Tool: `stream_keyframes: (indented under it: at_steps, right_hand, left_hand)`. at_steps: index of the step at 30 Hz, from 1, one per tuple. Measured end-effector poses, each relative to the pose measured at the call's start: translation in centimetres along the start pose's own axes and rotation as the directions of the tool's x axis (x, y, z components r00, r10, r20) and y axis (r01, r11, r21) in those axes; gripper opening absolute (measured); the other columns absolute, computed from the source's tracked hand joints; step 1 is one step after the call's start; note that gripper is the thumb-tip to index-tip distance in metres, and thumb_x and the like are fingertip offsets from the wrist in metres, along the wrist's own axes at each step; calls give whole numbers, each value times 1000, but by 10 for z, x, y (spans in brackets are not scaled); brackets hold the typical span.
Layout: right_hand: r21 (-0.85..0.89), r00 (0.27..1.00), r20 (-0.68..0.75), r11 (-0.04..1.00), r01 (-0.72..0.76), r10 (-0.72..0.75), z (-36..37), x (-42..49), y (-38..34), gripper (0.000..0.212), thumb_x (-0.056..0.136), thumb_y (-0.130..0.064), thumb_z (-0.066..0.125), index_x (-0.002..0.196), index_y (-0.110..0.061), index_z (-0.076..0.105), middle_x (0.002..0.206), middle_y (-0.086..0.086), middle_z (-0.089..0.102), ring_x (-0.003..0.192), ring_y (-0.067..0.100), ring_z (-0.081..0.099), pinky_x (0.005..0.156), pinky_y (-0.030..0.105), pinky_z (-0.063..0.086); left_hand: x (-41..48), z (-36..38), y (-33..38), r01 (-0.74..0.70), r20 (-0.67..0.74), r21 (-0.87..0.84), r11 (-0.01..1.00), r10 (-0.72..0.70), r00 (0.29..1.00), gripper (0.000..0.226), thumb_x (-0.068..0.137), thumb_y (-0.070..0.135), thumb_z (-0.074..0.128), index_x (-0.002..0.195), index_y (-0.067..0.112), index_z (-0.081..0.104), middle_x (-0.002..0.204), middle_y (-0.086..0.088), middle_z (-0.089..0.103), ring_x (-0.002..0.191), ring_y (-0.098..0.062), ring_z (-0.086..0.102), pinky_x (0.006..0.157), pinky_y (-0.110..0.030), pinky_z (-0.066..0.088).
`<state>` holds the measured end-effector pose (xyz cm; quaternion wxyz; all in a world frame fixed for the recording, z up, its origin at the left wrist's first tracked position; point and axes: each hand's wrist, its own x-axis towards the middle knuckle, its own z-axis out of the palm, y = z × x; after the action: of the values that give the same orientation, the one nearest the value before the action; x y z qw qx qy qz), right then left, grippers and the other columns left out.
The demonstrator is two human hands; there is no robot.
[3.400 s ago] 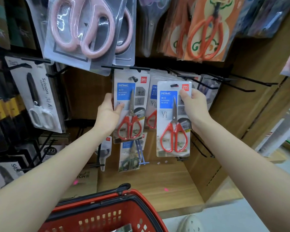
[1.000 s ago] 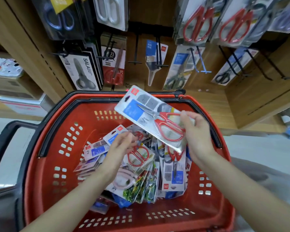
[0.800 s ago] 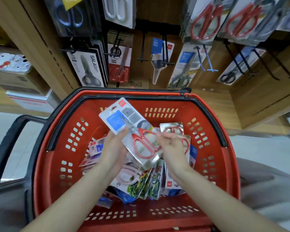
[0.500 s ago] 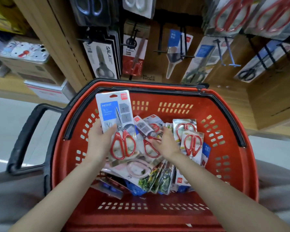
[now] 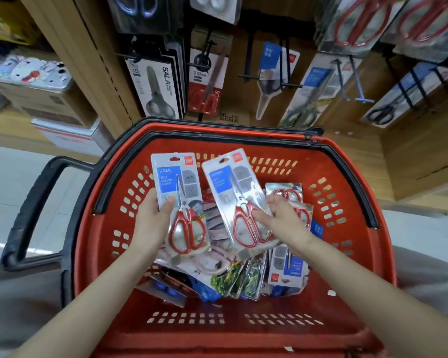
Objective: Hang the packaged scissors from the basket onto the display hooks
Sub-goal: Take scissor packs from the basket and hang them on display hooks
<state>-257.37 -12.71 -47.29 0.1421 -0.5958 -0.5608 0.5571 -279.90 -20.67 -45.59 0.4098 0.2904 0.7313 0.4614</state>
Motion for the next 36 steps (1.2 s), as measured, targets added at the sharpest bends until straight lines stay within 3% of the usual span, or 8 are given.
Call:
stream_keyframes:
  at_steps: [4,9,13,19,27,29,33,36]
  right_hand:
    - [205,1000,23,979,10,-15,-17,-17,5,40,86,-20,68,120,-16,48,128,10,58,122,24,53,105,49,41]
    - [251,998,46,967,38,-51,-32,-35,-4,31,90,-13,63,117,-11,49,119,13,62,109,28,62,97,52,48]
    - [229,991,0,965,130,-134,-53,-51,-19,22,92,-8,57,112,-8,49,110,7,64,95,13,64,85,27,54]
    - [264,935,-268,916,302,-231,-103,-58,-56,4,90,-19,61,94,-17,60,90,-3,71,84,6,67,75,23,54]
    - [205,781,-563,869,450,-271,-185,-40,-114,22,98,-26,48,102,-10,63,94,3,70,75,9,65,51,13,45]
    - [182,701,-647,833,522,-298,-212,-31,-135,23,98,-29,49,102,-10,62,98,5,70,83,15,66,59,19,46]
    - [110,574,-756,804,584,-314,-254,-13,-170,36,90,-45,50,103,-12,56,111,8,65,103,27,63,89,51,50]
    - [80,522,-789,787,611,-325,-275,-3,-191,30,92,-38,48,99,-9,56,108,12,65,100,28,63,91,53,50]
  left_hand:
    - [-11,21,15,27,93,-64,998,-21,995,20,98,19,48,114,20,60,108,2,70,99,-18,67,90,-47,52]
    - [-25,56,46,-79,155,-79,994,90,984,12,95,18,54,103,20,62,100,3,71,94,-18,68,85,-43,55]
    - [-29,82,75,-187,182,-77,979,198,963,17,93,14,58,104,23,67,101,7,71,95,-9,67,86,-35,53]
    - [-32,119,117,-313,260,-45,949,313,913,23,87,13,65,93,35,63,96,15,70,92,-2,65,80,-26,50]
    - [-29,160,173,-452,236,-91,887,460,856,21,89,13,63,89,34,62,87,17,68,78,11,62,63,-6,45]
    - [-23,164,188,-480,223,-88,873,487,844,20,90,15,62,91,35,61,91,16,68,82,7,63,66,-10,48]
    - [-7,175,214,-515,182,-84,853,521,834,16,90,18,62,90,34,63,91,14,68,85,3,64,64,-10,46]
    - [5,184,226,-521,155,-87,849,529,835,13,89,20,63,101,22,64,94,13,68,82,2,65,58,-5,45]
